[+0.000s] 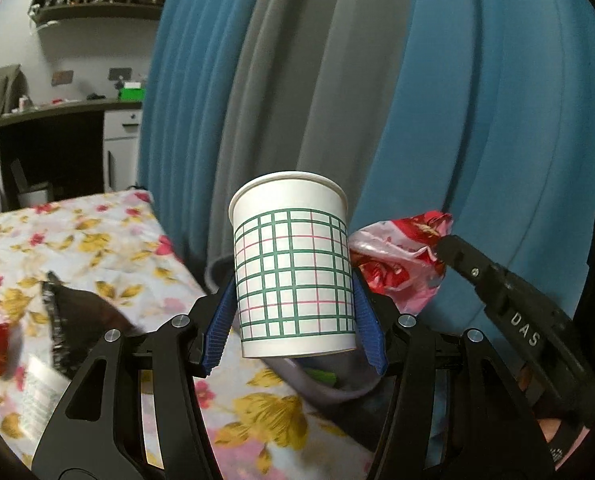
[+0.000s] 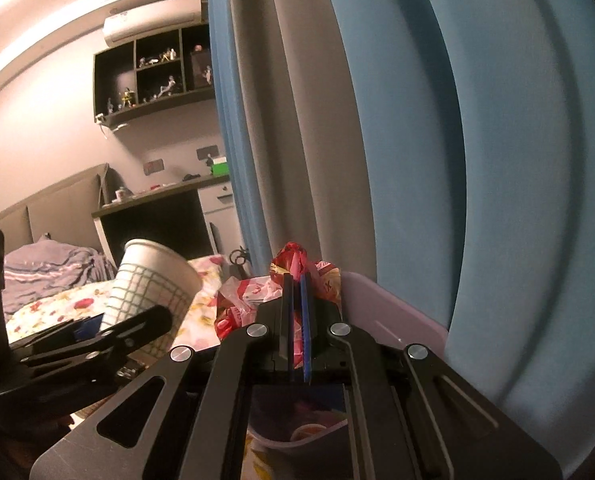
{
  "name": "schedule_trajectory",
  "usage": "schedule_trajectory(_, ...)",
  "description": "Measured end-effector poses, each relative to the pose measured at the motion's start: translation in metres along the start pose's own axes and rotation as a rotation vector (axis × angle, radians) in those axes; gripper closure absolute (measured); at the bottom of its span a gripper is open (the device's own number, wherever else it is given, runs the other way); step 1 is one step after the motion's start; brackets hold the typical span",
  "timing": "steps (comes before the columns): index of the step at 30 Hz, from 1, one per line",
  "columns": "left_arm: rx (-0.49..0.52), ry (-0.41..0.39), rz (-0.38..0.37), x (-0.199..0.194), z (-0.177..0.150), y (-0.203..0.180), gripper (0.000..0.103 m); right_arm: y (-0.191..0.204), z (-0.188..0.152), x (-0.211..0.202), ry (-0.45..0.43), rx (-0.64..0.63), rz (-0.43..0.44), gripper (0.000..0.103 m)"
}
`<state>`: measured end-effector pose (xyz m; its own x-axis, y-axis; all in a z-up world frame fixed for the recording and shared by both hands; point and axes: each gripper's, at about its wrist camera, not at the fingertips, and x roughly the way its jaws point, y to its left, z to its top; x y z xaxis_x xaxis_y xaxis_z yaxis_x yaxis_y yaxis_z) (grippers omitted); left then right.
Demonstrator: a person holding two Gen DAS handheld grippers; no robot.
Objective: Collect trash
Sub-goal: 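Carry the checked cup and red bag over the grey bin and release both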
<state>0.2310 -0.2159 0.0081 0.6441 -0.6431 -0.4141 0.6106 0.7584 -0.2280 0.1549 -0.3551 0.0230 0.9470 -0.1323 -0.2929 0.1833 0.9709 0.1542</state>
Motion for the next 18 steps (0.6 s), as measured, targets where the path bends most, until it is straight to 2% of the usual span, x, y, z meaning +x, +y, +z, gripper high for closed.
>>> schedule_trajectory(18, -0.038, 0.089, -0.056, 0.053, -0.007, -0.001, 0.048, -0.013, -0.011, 0.036, 0.071, 0.018, -0.038, 0.099)
